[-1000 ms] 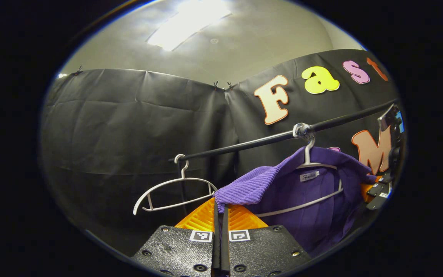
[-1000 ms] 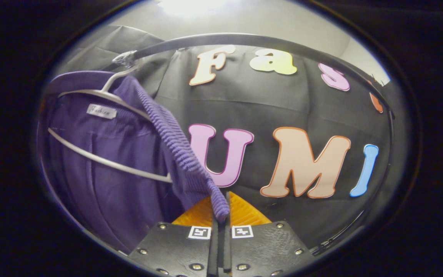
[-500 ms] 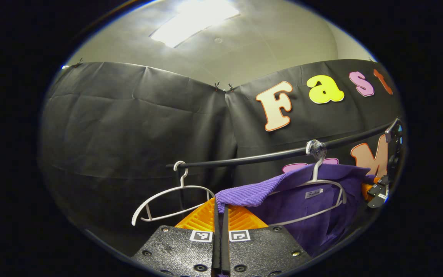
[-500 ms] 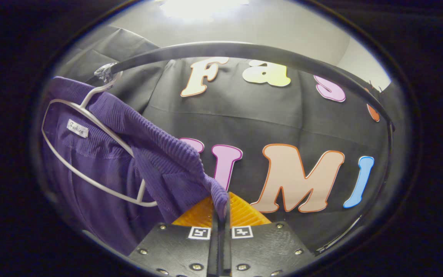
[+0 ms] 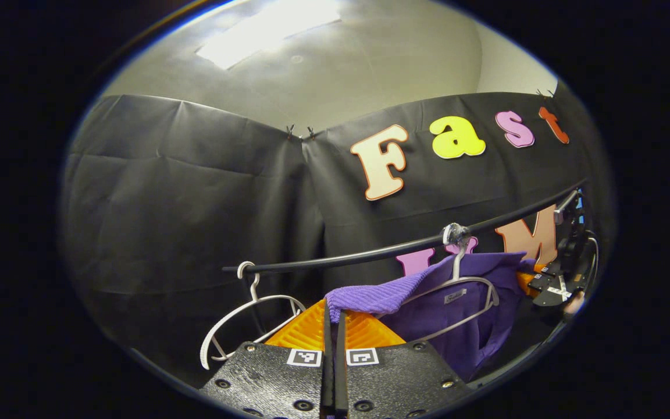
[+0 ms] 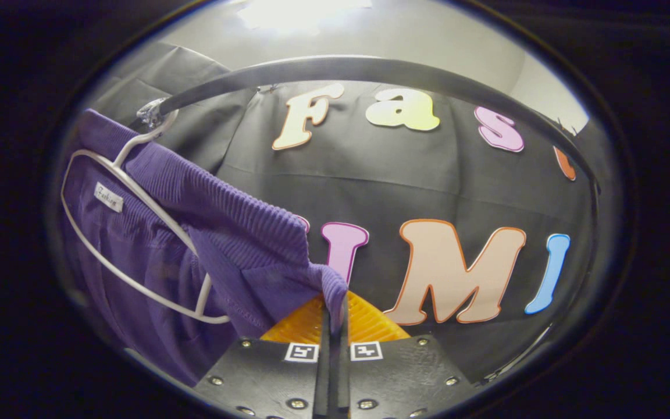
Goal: Grasp the clothes on the hanger with both hands and then place them into the laundry hamper below.
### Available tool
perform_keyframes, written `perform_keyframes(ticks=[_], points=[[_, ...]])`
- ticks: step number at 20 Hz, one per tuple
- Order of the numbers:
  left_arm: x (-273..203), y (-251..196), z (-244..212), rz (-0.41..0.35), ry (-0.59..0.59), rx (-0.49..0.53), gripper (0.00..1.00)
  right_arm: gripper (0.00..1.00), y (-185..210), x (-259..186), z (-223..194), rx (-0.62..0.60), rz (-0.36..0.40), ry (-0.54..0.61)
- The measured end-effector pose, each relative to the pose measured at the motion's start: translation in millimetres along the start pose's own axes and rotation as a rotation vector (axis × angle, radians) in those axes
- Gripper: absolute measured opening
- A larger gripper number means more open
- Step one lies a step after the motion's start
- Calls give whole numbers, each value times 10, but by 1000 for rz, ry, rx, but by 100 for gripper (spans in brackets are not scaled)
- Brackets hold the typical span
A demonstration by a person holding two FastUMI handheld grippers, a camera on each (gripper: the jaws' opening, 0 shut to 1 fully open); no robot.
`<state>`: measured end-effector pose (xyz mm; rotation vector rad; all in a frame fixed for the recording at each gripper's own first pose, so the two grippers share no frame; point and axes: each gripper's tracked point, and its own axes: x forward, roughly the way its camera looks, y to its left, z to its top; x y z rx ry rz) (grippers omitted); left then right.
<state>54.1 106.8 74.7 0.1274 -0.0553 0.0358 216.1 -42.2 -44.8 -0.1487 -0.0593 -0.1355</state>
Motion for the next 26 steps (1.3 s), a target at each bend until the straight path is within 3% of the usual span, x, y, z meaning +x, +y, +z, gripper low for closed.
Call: perform_keyframes(ticks=[12,26], points=[[12,99,119,-84,30,-43,1,6,57,46,33,22,-5,-15],[379,339,-82,-196,148,114,1,6,125,13,11,30,11,-3]])
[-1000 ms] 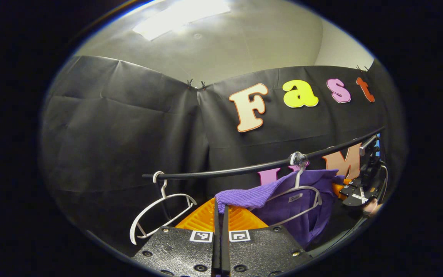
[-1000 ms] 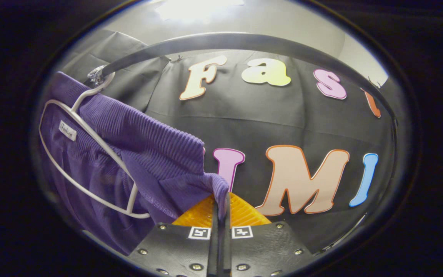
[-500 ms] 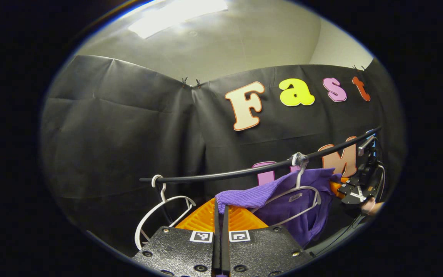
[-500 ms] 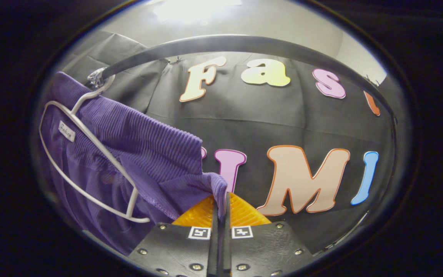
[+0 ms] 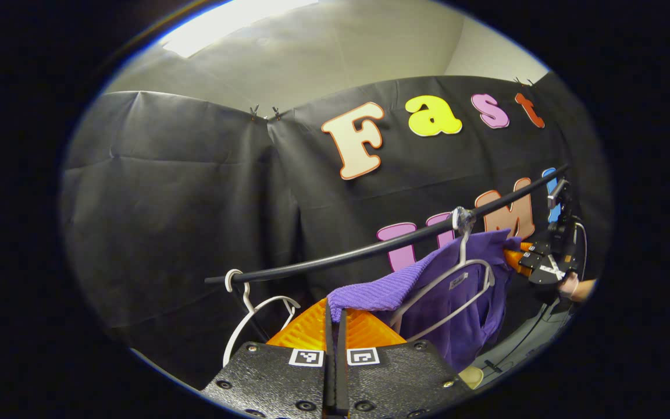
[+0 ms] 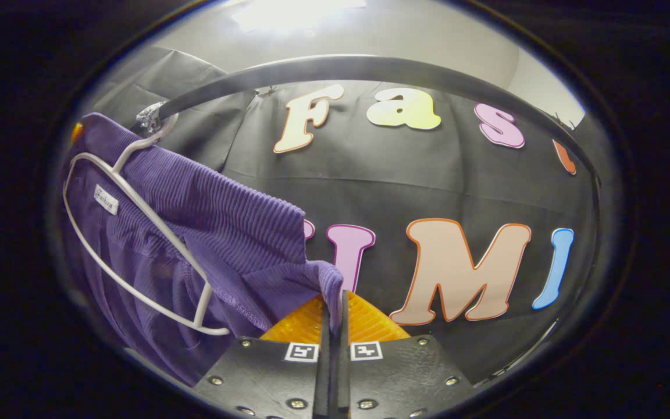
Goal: Grasp the clothes on the hanger with both hands and then place them into the laundry hamper below.
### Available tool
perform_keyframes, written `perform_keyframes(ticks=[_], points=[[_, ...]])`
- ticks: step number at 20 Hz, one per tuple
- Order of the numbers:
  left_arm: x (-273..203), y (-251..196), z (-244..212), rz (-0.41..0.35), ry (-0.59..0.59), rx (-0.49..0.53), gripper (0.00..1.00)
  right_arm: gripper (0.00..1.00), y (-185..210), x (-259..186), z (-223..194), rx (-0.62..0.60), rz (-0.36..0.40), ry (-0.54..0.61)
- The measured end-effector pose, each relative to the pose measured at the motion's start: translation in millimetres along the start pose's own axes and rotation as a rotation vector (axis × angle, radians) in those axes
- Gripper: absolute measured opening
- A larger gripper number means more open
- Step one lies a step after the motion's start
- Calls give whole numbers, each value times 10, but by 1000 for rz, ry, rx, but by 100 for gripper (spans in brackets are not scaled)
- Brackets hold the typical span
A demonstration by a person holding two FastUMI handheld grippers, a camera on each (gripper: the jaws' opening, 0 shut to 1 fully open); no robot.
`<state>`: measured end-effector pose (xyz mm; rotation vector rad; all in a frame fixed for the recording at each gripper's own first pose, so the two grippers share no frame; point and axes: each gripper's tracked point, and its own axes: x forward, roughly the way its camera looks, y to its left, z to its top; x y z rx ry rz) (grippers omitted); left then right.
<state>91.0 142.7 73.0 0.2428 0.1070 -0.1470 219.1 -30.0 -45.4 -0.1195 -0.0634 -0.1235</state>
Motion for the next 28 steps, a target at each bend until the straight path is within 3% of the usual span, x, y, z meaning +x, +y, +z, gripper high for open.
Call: perform_keyframes(ticks=[15,25,28], points=[[357,200,-95,-54,21,183,0,6,-10,-16,1,-3,-18,4],[566,255,-169,-74,-31,198,0,6,-33,40,-17,0,-38,12],[663,205,-335,-94,-8,148,0,6,-28,71,-75,7,-43,27]])
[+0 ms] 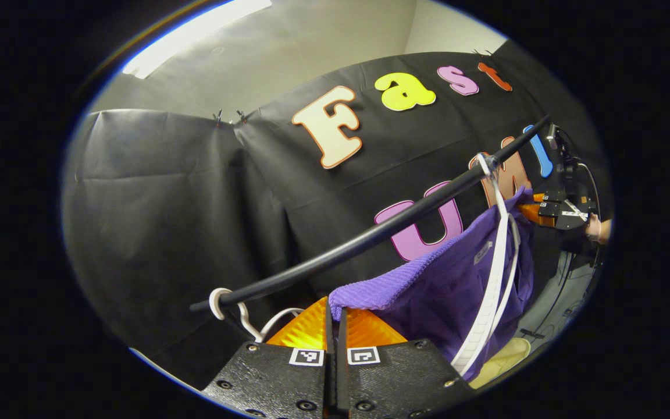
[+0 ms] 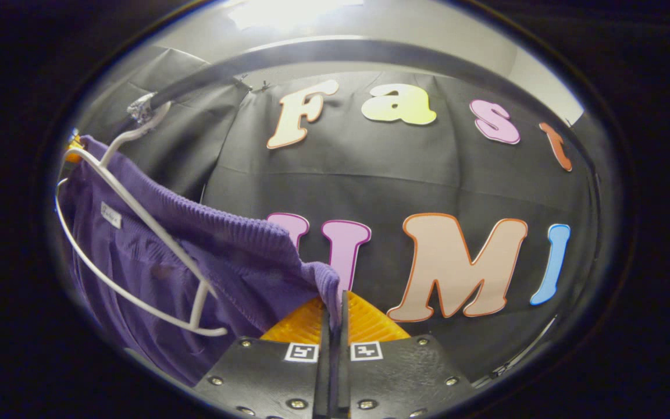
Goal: Grasp the clothes on the hanger with both hands and then place them into the laundry hamper below.
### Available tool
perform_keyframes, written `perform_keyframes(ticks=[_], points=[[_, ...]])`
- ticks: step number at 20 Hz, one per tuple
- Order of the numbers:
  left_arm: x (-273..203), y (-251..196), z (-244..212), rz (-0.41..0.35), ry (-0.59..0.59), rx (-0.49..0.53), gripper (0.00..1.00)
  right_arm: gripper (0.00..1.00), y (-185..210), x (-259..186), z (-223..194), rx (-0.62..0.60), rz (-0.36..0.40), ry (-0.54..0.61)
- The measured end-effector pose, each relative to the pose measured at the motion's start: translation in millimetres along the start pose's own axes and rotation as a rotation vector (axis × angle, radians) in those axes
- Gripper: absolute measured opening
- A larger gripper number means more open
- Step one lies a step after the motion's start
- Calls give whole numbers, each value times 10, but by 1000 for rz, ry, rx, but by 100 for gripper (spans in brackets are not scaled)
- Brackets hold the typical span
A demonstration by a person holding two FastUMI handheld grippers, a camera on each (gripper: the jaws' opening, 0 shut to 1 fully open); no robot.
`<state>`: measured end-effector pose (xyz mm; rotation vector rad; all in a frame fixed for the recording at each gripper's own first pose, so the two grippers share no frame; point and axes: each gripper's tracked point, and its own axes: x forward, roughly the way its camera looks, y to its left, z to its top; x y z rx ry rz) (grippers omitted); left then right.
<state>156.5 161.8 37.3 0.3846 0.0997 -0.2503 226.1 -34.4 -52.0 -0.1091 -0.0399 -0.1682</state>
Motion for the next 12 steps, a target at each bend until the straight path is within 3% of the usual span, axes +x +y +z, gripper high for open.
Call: perform_keyframes(ticks=[12], points=[[4,-363,-435,-50,-21,-200,0,6,-69,262,-293,-20,-35,54]])
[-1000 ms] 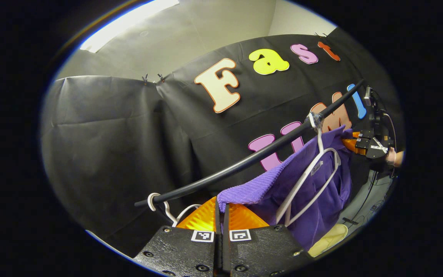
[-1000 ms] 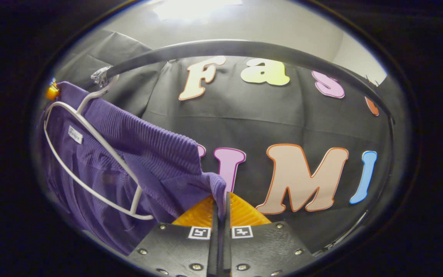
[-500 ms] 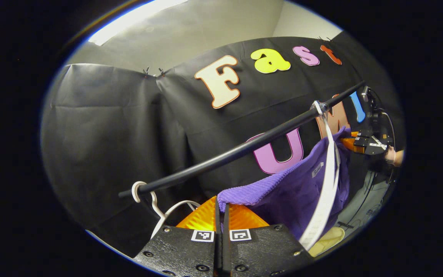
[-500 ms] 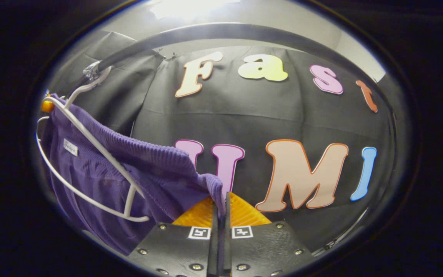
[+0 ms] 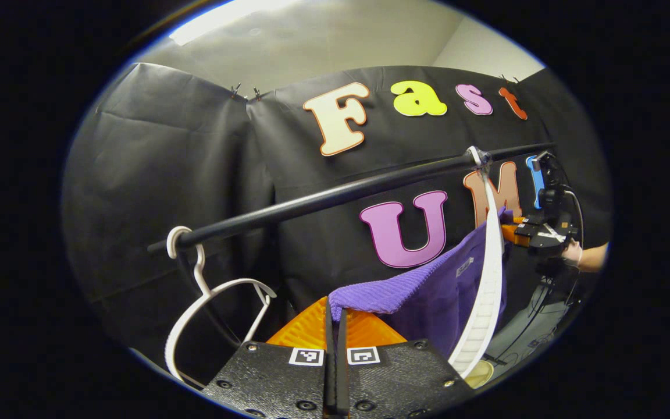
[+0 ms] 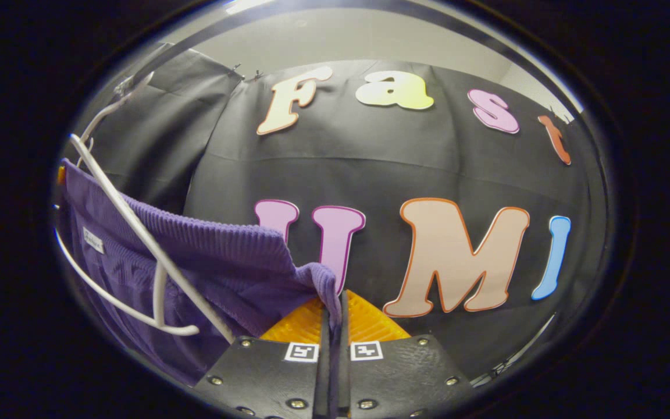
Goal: Grasp the clothes on the hanger with both hands and then place them into the laundry hamper below.
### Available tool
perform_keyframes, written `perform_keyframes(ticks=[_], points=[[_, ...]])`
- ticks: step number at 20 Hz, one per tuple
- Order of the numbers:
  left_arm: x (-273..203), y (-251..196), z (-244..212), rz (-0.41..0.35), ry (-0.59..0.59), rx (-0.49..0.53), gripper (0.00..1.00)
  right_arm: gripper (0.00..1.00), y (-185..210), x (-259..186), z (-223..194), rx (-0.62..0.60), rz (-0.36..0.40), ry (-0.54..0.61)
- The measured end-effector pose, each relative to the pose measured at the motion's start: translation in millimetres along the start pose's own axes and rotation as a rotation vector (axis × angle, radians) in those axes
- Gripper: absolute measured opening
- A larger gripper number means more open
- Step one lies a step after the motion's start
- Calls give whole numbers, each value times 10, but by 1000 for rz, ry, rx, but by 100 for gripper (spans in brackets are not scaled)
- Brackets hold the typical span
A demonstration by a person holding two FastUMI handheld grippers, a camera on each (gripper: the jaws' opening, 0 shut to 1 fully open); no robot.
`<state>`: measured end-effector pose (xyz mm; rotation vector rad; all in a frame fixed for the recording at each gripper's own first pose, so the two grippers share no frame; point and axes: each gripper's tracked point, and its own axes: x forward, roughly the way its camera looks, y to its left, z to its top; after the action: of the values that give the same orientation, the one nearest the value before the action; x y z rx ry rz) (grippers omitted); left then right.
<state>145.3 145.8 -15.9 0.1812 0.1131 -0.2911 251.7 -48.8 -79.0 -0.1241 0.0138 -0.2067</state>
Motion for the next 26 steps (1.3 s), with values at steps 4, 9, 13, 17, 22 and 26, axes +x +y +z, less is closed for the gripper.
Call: perform_keyframes(ticks=[4,9,13,17,22,26], points=[[9,-43,-170,11,0,-58,1,5,3,16,-125,-2,-6,22],[-80,-107,-498,58,31,-84,0,6,99,-49,-425,1,7,77],[-227,-313,-795,63,73,-149,0,6,121,-143,-668,5,9,129],[-370,-471,-1063,82,127,-141,0,6,146,-293,-879,-4,20,171],[-436,-877,-1235,44,162,-120,0,6,278,-583,-1108,-10,53,223],[-416,-1264,-1347,-10,186,-138,1,6,437,-793,-1178,-9,97,247]])
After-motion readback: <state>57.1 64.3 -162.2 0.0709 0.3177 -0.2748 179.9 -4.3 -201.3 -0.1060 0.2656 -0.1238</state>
